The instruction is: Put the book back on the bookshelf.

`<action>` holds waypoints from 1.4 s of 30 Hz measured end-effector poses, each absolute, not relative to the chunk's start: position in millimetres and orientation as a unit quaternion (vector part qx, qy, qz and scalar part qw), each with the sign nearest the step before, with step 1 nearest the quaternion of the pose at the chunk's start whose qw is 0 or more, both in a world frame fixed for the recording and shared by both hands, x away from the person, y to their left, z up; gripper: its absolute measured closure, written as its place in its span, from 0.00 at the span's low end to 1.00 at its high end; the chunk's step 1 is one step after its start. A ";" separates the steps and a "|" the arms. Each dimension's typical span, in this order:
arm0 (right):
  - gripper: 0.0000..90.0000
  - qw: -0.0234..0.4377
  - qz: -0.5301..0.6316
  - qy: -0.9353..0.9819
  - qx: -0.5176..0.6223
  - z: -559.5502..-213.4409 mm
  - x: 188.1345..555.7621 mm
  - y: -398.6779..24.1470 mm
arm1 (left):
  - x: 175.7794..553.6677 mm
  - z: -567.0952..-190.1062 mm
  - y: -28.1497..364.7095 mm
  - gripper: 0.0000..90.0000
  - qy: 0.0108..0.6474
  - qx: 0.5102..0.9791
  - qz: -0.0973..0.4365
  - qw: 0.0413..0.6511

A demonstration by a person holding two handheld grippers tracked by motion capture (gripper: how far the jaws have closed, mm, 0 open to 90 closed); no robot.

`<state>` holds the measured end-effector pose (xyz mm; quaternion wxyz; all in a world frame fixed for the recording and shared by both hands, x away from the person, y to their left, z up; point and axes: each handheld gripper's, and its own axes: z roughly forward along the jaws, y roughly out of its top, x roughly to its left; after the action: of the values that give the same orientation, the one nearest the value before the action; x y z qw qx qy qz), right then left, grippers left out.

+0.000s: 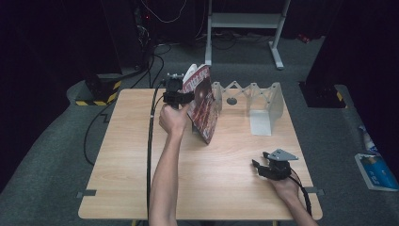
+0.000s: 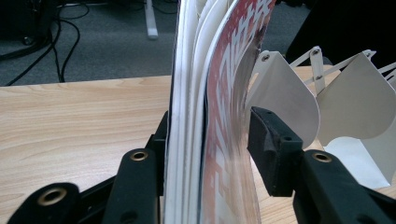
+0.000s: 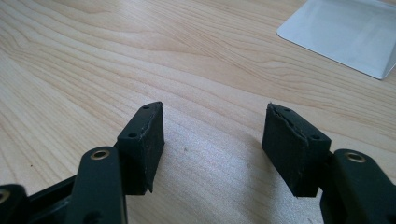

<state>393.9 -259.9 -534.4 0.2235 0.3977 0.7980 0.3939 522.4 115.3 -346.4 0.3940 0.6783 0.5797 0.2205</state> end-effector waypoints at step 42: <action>0.42 0.223 0.394 0.798 0.399 -534.4 394.5 -260.3 | 488.4 -326.3 141.7 0.58 0.531 0.686 0.214 0.448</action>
<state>394.5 -260.3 -534.4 0.2233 0.3986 0.7976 0.3937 488.4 141.7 -326.3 0.4484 0.6864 0.5309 0.2142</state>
